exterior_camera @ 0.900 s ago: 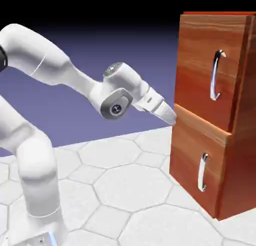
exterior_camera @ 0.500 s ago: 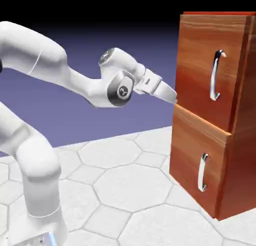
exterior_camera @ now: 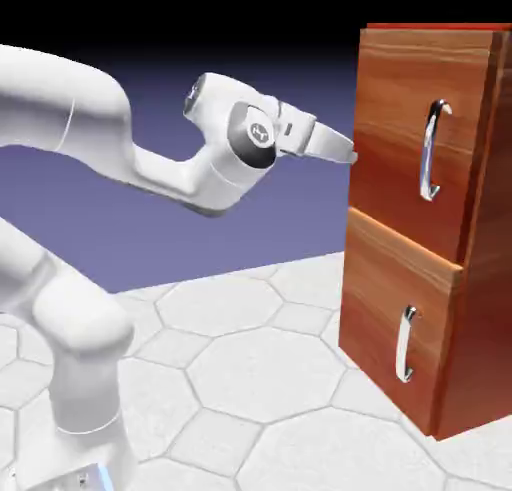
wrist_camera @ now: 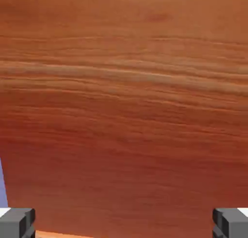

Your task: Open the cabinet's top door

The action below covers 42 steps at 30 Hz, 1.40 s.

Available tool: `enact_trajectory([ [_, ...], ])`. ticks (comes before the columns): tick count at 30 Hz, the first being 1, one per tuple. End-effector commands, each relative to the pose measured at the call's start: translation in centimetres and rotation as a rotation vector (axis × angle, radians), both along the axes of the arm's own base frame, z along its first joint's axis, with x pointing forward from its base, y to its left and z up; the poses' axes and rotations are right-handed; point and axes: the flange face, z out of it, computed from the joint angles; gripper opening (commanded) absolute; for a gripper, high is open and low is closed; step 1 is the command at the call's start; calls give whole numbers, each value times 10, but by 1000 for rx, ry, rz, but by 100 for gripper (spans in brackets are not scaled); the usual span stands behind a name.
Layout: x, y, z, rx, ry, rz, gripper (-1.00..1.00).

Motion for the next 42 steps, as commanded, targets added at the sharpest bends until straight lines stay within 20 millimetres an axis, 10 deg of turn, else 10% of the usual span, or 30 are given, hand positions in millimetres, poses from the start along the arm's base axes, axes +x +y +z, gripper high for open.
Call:
enact_trajectory([
  [1,-1,-2,2,2,-13,0,0],
  [26,13,-87,4,66,-301,-7,0],
  [38,37,-141,-25,95,-379,-7,0],
  [42,76,-140,-25,96,-378,-7,0],
])
